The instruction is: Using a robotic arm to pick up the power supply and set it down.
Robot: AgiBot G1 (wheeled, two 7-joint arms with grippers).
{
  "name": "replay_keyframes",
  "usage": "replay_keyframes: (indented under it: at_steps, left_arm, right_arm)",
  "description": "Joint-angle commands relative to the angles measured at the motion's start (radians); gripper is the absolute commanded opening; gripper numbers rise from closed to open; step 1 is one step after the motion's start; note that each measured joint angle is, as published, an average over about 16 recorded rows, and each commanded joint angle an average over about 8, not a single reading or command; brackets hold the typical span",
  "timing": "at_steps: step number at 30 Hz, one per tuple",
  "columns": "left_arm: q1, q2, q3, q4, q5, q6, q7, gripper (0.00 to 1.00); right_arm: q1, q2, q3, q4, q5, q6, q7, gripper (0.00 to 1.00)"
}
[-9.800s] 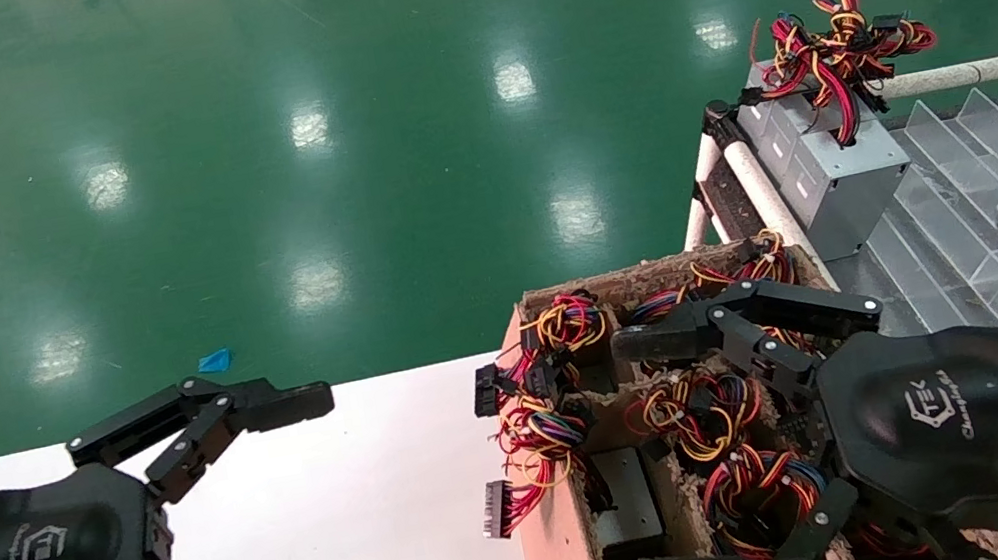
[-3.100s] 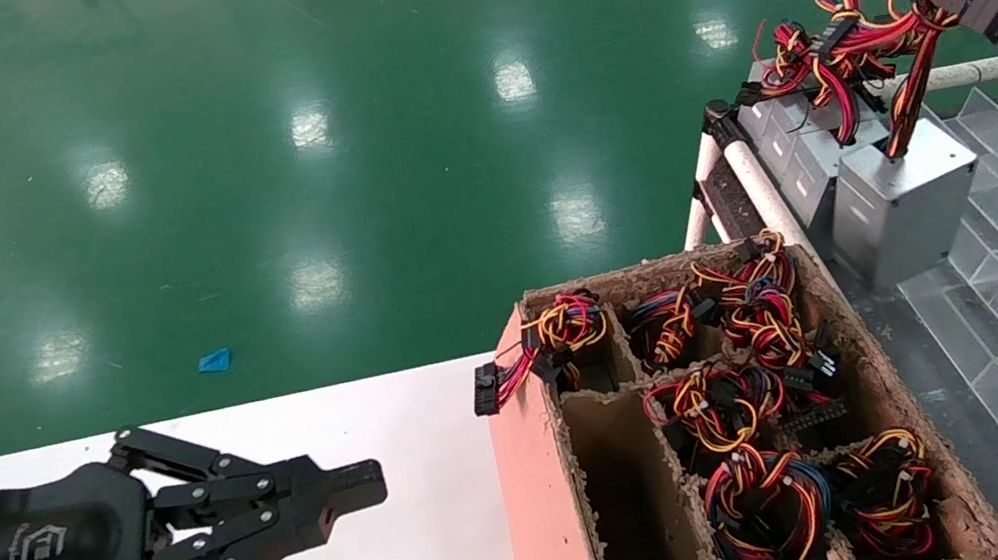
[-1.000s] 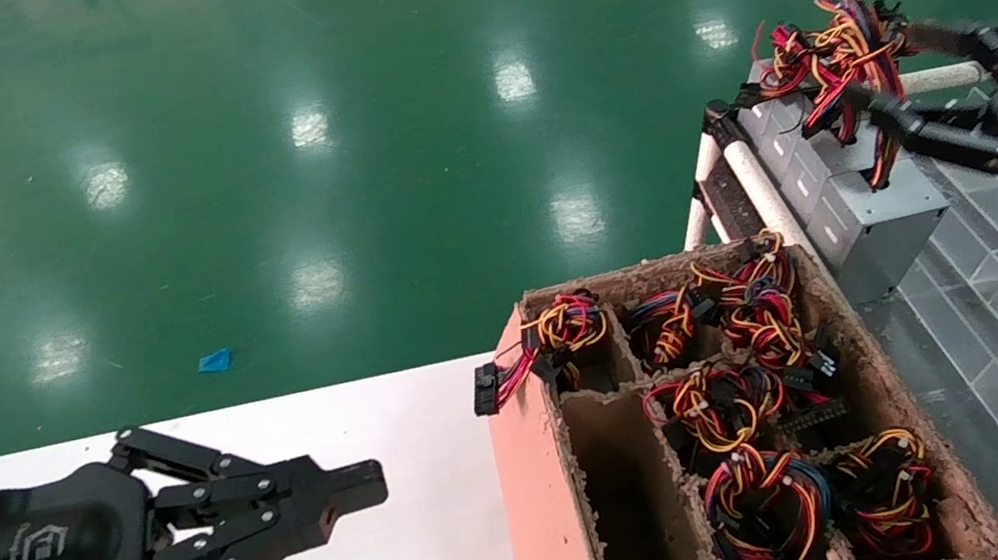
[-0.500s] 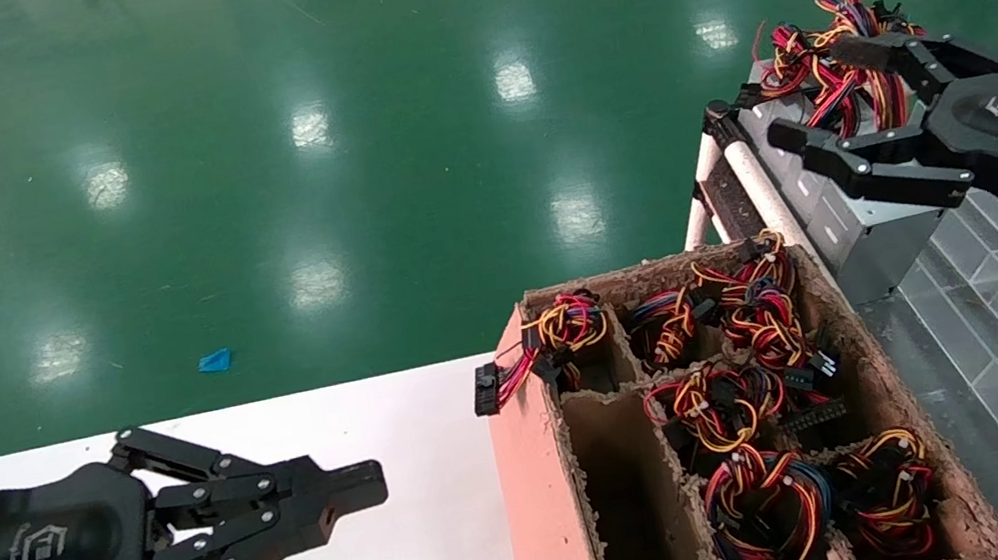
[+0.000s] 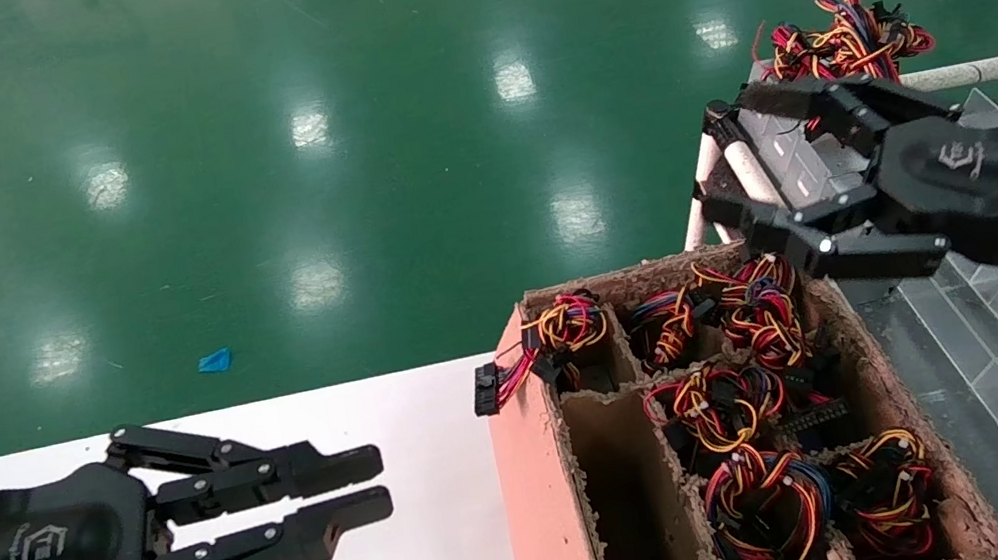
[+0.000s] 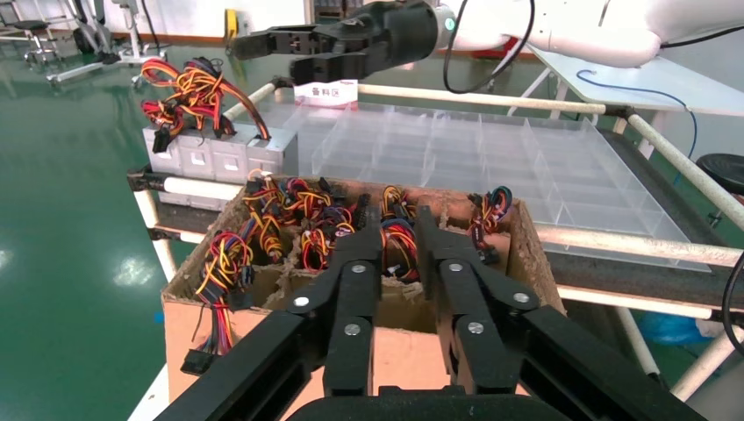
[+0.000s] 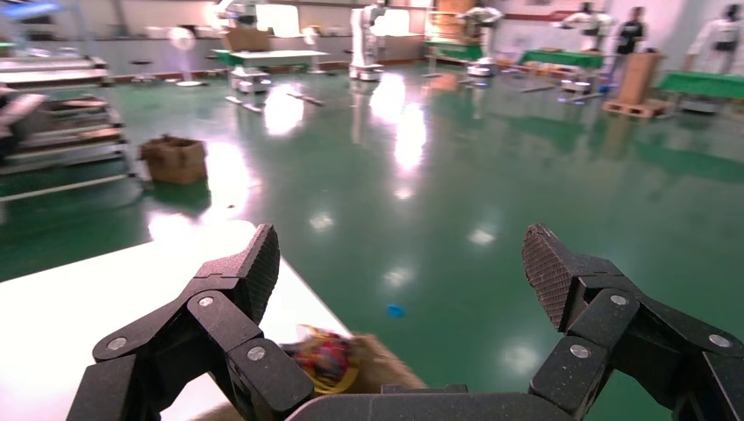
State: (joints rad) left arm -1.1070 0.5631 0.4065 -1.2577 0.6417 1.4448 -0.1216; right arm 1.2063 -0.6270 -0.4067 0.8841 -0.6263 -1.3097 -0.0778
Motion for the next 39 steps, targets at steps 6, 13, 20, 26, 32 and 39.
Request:
replay_keyframes:
  at_steps: [6, 13, 20, 26, 32, 39]
  left_arm:
    - [0.0, 0.0, 0.0, 0.0, 0.0, 0.0, 0.0, 1.0]
    - [0.0, 0.0, 0.0, 0.0, 0.0, 0.0, 0.0, 1.0]
    - [0.0, 0.0, 0.0, 0.0, 0.0, 0.0, 0.0, 1.0]
    - [0.0, 0.0, 0.0, 0.0, 0.0, 0.0, 0.0, 1.0]
    - [0.0, 0.0, 0.0, 0.0, 0.0, 0.0, 0.0, 1.0]
    - [0.0, 0.0, 0.0, 0.0, 0.0, 0.0, 0.0, 1.0]
  right_arm:
    - [-0.032, 0.004, 0.031, 0.097, -0.025, -0.045, 0.065, 1.0]
    - [-0.064, 0.008, 0.062, 0.195, -0.051, -0.091, 0.129, 1.0]
    - [-0.096, 0.012, 0.093, 0.292, -0.076, -0.136, 0.194, 1.0]
    - [-0.122, 0.015, 0.117, 0.369, -0.096, -0.172, 0.245, 1.0]
    - [-0.138, 0.017, 0.132, 0.419, -0.109, -0.195, 0.272, 1.0]
    - [-0.139, 0.018, 0.134, 0.419, -0.111, -0.195, 0.272, 1.0]
